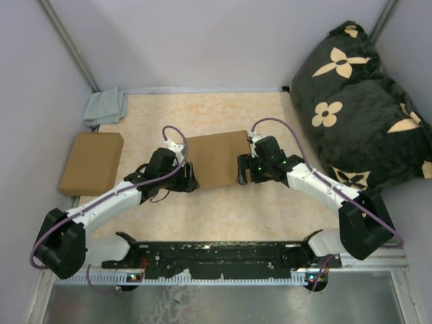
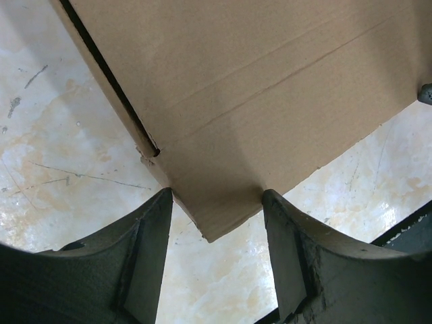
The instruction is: Fold the paper box
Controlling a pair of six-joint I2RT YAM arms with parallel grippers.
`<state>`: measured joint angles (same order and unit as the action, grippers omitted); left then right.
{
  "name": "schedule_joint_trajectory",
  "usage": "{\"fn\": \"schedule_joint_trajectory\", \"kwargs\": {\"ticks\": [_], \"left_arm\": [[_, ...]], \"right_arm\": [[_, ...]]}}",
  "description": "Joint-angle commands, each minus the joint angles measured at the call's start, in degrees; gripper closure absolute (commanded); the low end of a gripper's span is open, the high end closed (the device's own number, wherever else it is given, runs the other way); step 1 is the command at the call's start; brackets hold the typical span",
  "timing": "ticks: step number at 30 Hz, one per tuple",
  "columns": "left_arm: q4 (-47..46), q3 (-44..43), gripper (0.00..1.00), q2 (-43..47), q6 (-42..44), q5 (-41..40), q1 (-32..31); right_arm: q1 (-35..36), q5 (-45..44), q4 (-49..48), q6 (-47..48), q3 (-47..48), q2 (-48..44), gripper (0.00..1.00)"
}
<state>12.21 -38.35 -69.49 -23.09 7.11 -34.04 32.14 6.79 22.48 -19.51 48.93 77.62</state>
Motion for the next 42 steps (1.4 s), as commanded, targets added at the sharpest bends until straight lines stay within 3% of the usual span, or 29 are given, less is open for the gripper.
{"fn": "schedule_joint_trajectory", "kwargs": {"ticks": [1,21,32,42], "left_arm": [[-0.2,-1.1,0.38,0.3,-1.0,1.9,-0.5],[-0.4,-0.8,0.39,-1.8,-1.1,0.8,-0.5],[-1.2,-1.6,0.39,-3.8,-0.7,0.0,-0.5],[-0.2,-1.9,0.39,-3.4,-0.5,-0.8,-0.6]], "right_arm": [[0.6,1.0,0.0,0.4,3.2,-2.2,0.15],[0.6,-2.1,-0.3,1.1,3.1,-0.3,0.15],[0.6,-3.9,-8.4,0.0,-1.5,1.2,0.17],[0.6,-5.4,-7.7,-0.6,-3.9,0.0,0.18]]}}
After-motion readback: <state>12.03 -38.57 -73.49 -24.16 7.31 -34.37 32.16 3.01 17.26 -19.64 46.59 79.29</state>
